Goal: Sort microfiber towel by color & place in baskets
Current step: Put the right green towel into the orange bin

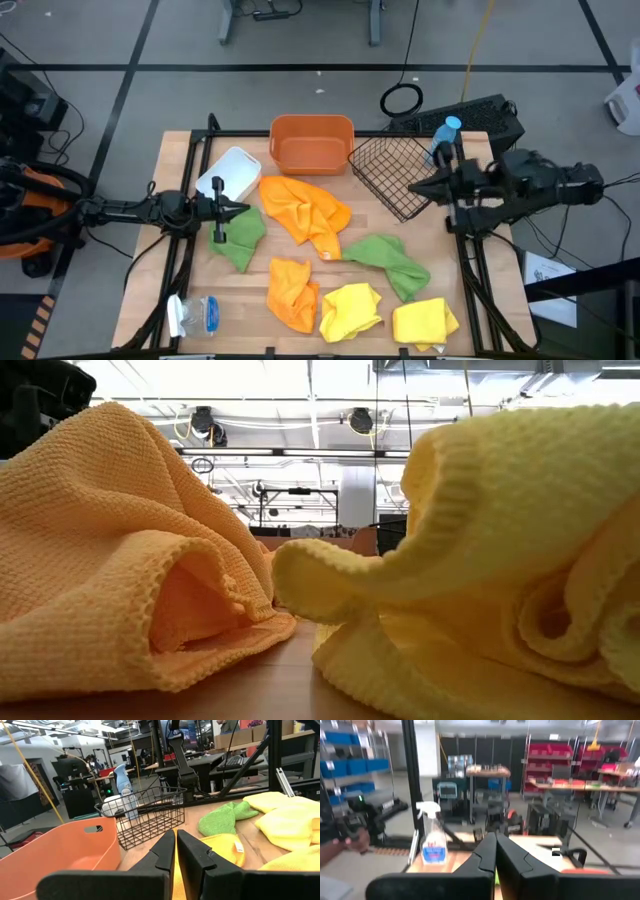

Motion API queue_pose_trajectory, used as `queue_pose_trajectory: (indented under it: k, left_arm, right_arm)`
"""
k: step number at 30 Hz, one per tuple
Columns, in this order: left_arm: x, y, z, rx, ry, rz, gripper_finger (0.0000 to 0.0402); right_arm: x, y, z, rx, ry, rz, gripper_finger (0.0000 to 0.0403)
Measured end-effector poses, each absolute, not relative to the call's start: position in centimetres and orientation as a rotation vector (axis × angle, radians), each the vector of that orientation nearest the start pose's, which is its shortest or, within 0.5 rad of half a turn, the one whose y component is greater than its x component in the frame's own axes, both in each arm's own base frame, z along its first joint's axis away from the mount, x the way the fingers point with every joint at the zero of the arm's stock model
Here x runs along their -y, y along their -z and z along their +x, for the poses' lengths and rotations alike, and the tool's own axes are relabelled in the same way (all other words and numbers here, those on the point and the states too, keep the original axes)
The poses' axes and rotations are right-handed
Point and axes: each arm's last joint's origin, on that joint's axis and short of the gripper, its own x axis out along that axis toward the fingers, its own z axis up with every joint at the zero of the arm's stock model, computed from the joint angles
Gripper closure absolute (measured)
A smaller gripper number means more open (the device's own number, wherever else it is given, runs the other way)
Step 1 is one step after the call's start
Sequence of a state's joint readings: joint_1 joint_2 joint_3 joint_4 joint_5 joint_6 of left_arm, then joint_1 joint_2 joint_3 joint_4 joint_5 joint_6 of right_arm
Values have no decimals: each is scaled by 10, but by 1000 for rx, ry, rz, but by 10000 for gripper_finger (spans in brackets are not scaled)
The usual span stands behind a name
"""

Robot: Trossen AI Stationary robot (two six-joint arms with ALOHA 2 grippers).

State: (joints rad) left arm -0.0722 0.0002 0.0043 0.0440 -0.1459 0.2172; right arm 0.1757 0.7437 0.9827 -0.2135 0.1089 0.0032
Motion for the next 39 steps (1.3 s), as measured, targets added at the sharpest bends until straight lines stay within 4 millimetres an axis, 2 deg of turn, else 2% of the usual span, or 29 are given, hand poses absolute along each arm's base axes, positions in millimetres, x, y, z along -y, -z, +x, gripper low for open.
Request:
queue_pose_trajectory:
  k: [9, 13, 24, 29, 32, 37, 39]
  left_arm:
    - [3, -169, 97, 39, -79, 209, 375]
    - [3, -169, 97, 42, -77, 151, 375]
    - [3, -173, 96, 40, -75, 42, 375]
    - [2, -198, 92, 85, -76, 22, 375]
    - [2, -214, 89, 76, -76, 23, 375]
    - [1, -247, 87, 19, -105, 29, 375]
    - [1, -266, 87, -7, -108, 31, 375]
  right_arm:
    - [-31, -377, 189, -131, -67, -1, 403]
    - [-34, -364, 210, -205, -64, 12, 403]
    - [-54, -304, 275, -424, -89, -27, 403]
    - [-59, -279, 299, -473, -87, -38, 403]
    - [-61, -268, 307, -496, -87, -42, 403]
    - [-62, -260, 314, -495, -86, -42, 403]
    - [-62, -260, 314, -499, -87, -48, 403]
